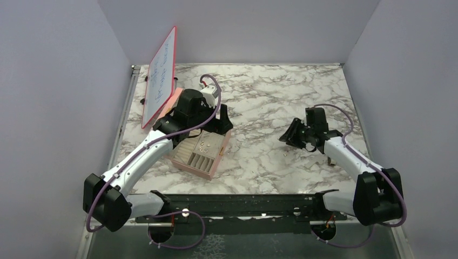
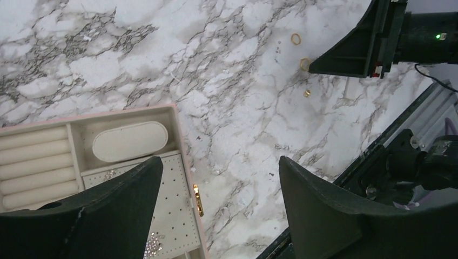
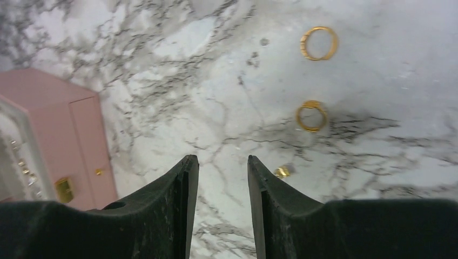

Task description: Organize the mixed jewelry

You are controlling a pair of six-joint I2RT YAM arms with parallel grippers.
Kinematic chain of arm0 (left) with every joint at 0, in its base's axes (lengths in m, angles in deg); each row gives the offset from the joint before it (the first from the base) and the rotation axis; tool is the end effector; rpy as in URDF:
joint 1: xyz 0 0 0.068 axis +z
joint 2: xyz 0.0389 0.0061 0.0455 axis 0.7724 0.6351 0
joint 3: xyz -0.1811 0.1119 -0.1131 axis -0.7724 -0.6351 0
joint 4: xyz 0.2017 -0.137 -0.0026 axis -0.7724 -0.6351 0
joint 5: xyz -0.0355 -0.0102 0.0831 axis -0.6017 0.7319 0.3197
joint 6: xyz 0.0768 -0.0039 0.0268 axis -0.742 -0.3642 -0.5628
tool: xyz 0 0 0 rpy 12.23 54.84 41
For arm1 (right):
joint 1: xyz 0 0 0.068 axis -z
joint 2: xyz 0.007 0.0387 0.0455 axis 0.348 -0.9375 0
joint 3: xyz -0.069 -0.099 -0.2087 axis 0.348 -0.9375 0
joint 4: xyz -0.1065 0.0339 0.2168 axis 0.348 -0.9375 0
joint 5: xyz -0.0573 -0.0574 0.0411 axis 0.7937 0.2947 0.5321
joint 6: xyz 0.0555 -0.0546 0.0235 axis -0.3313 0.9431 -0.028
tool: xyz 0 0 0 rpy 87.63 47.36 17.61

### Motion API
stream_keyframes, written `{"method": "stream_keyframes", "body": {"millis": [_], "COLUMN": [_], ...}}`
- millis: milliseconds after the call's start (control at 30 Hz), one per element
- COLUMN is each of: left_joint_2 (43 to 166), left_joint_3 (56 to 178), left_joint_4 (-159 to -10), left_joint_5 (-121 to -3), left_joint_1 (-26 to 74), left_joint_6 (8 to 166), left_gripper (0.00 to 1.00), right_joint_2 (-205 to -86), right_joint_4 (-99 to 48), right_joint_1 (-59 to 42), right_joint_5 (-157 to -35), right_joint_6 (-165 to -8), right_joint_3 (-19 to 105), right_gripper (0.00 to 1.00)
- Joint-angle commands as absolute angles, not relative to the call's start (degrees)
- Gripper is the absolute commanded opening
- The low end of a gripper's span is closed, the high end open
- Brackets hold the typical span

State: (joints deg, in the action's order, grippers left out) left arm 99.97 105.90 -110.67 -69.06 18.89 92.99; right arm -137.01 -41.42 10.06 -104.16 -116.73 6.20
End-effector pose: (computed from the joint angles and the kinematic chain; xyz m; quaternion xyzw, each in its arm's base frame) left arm 0.2412 -0.1710 0.2748 0.1730 0.8575 -0.3027 0.3785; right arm 0.2552 0.0662 0.1500 0.1700 0.9163 0.2563 0.2566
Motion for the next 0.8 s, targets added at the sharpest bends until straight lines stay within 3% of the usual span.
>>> {"method": "stream_keyframes", "body": {"millis": [0, 333, 767], "left_joint_2": [98.69, 100.91, 101.42], "left_joint_3": [103.73, 102.61, 101.32], "left_joint_4": [-99.68, -99.06, -98.55], "left_joint_5": [-72.98, -72.77, -71.97], "left_joint_1": [18.98, 18.96, 18.93], "left_joint_6": [93.95, 92.7, 92.96], "left_gripper": [0.8, 0.8, 0.8], "right_joint_2": [-134.61, -142.54, -149.67], "right_joint_4": [-50.11, -57.26, -60.04], "right_joint_1": [9.81, -3.34, -8.72], "right_joint_5": [-91.03, -79.21, -72.46], "right_joint_6": [-111.59, -113.96, -116.18], "right_joint_3": [7.26, 11.24, 15.41], "right_gripper": [0.44, 0.42, 0.26]}}
